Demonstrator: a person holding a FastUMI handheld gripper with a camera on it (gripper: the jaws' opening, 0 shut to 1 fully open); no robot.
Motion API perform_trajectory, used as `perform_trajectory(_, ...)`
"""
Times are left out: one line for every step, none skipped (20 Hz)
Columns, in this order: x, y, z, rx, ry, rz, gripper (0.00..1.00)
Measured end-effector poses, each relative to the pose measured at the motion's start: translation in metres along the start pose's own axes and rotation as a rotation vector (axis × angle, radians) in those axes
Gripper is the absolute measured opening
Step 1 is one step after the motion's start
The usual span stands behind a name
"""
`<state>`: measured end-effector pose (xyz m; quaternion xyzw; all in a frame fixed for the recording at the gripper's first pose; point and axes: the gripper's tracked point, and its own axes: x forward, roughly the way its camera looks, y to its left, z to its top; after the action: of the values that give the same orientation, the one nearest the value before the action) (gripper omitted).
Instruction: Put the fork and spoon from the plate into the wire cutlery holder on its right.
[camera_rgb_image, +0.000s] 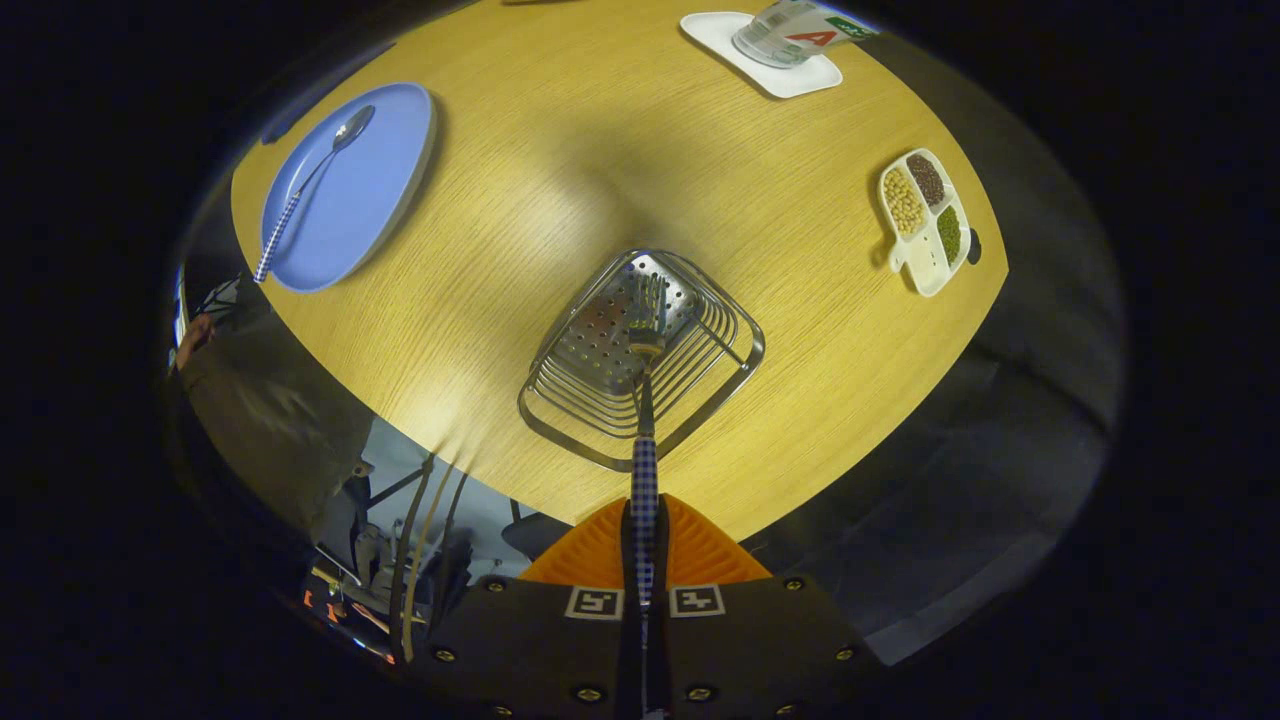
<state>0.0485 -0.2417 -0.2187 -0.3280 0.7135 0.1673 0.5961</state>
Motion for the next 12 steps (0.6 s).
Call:
perform_trajectory(0.001,-0.005,0.002,0.004,0.002,-0.015,0.03)
perform_trajectory(0.0,-0.009,0.003,0.009,-0.001,-0.037,0.08)
perform_trajectory(-0.001,-0.011,0.004,0.017,-0.01,-0.041,0.08)
perform_trajectory(-0.001,-0.011,0.005,0.026,-0.022,-0.043,0.11)
perform_trajectory(-0.002,-0.011,0.004,0.034,-0.029,-0.036,0.11)
perform_trajectory(-0.005,-0.011,0.002,0.048,-0.032,-0.033,0.12)
perform_trajectory(-0.009,-0.013,0.0,0.062,-0.038,-0.034,0.12)
perform_trajectory(-0.009,-0.012,-0.002,0.079,-0.049,-0.022,0.22)
perform_trajectory(-0.011,-0.01,-0.003,0.097,-0.065,-0.011,0.24)
perform_trajectory(-0.015,-0.009,-0.005,0.116,-0.082,-0.005,0.26)
perform_trajectory(-0.019,-0.009,-0.005,0.138,-0.1,0.001,0.27)
perform_trajectory(-0.023,-0.01,-0.005,0.17,-0.129,0.005,0.26)
